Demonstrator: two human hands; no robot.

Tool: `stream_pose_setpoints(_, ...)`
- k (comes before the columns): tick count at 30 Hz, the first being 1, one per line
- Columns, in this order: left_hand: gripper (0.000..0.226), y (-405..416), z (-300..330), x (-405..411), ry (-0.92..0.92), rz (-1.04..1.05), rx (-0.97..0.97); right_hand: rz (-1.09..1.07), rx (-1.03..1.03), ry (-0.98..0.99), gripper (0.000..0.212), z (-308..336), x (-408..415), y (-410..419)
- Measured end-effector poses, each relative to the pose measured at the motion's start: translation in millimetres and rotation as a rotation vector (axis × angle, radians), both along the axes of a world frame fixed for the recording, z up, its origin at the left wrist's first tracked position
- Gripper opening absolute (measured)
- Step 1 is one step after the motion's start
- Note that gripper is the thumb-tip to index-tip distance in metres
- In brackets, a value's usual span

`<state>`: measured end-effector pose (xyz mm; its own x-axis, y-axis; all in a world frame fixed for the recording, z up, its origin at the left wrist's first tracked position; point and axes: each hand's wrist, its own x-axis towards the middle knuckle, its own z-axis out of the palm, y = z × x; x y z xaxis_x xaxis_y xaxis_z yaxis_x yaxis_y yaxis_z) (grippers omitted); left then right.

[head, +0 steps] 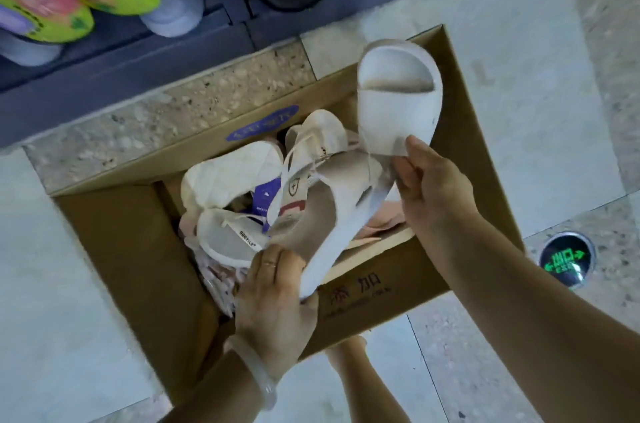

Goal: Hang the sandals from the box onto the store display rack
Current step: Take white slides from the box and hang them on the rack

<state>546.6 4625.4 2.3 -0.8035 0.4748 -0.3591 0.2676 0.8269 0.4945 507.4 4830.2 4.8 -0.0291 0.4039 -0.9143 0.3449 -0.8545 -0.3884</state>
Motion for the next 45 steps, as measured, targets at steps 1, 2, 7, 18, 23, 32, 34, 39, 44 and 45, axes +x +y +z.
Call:
stream_pose_setpoints(1,0.057,-11,2,-6,0.042,-0.025,-0.030,-0.022,-0.028,0.044,0.029,6,-4,-6)
stream_pose_setpoints(2,0.057,-22,2,-11,0.074,-0.044,-0.059,-0.037,-0.054,0.071,0.028,11,-10,-13)
stream_pose_setpoints(7,0.075,-63,-28,-29,0.005,0.009,-0.298,-0.122,-0.133,0.047,0.031,4,-28,-42)
stream_pose_setpoints(18,0.078,-51,-72,-19,-0.514,-0.285,-0.446,-0.014,-0.153,-0.011,0.026,-19,10,-66)
stream_pose_setpoints(23,0.070,-81,-58,-26,-0.424,-0.202,-0.028,0.028,-0.181,-0.042,0.032,-30,17,-78)
stream_pose_setpoints(32,0.054,-86,-61,-70,-0.213,0.386,-0.002,0.089,-0.317,0.120,0.040,-43,2,-102)
stream_pose_setpoints(34,0.047,-78,-70,-86,-0.261,0.510,-0.033,0.168,-0.290,0.102,0.038,-46,3,-98)
stream_pose_setpoints(39,0.042,-90,-92,-95,-0.407,0.980,-0.071,0.318,-0.196,-0.046,0.015,-48,20,-88)
stream_pose_setpoints(44,0.042,-129,-119,-58,-0.659,1.175,-0.131,0.692,-0.136,-0.300,0.011,-61,48,-94)
stream_pose_setpoints(45,0.039,-132,-122,-48,-0.699,1.207,-0.114,0.890,-0.129,-0.354,0.015,-67,56,-101)
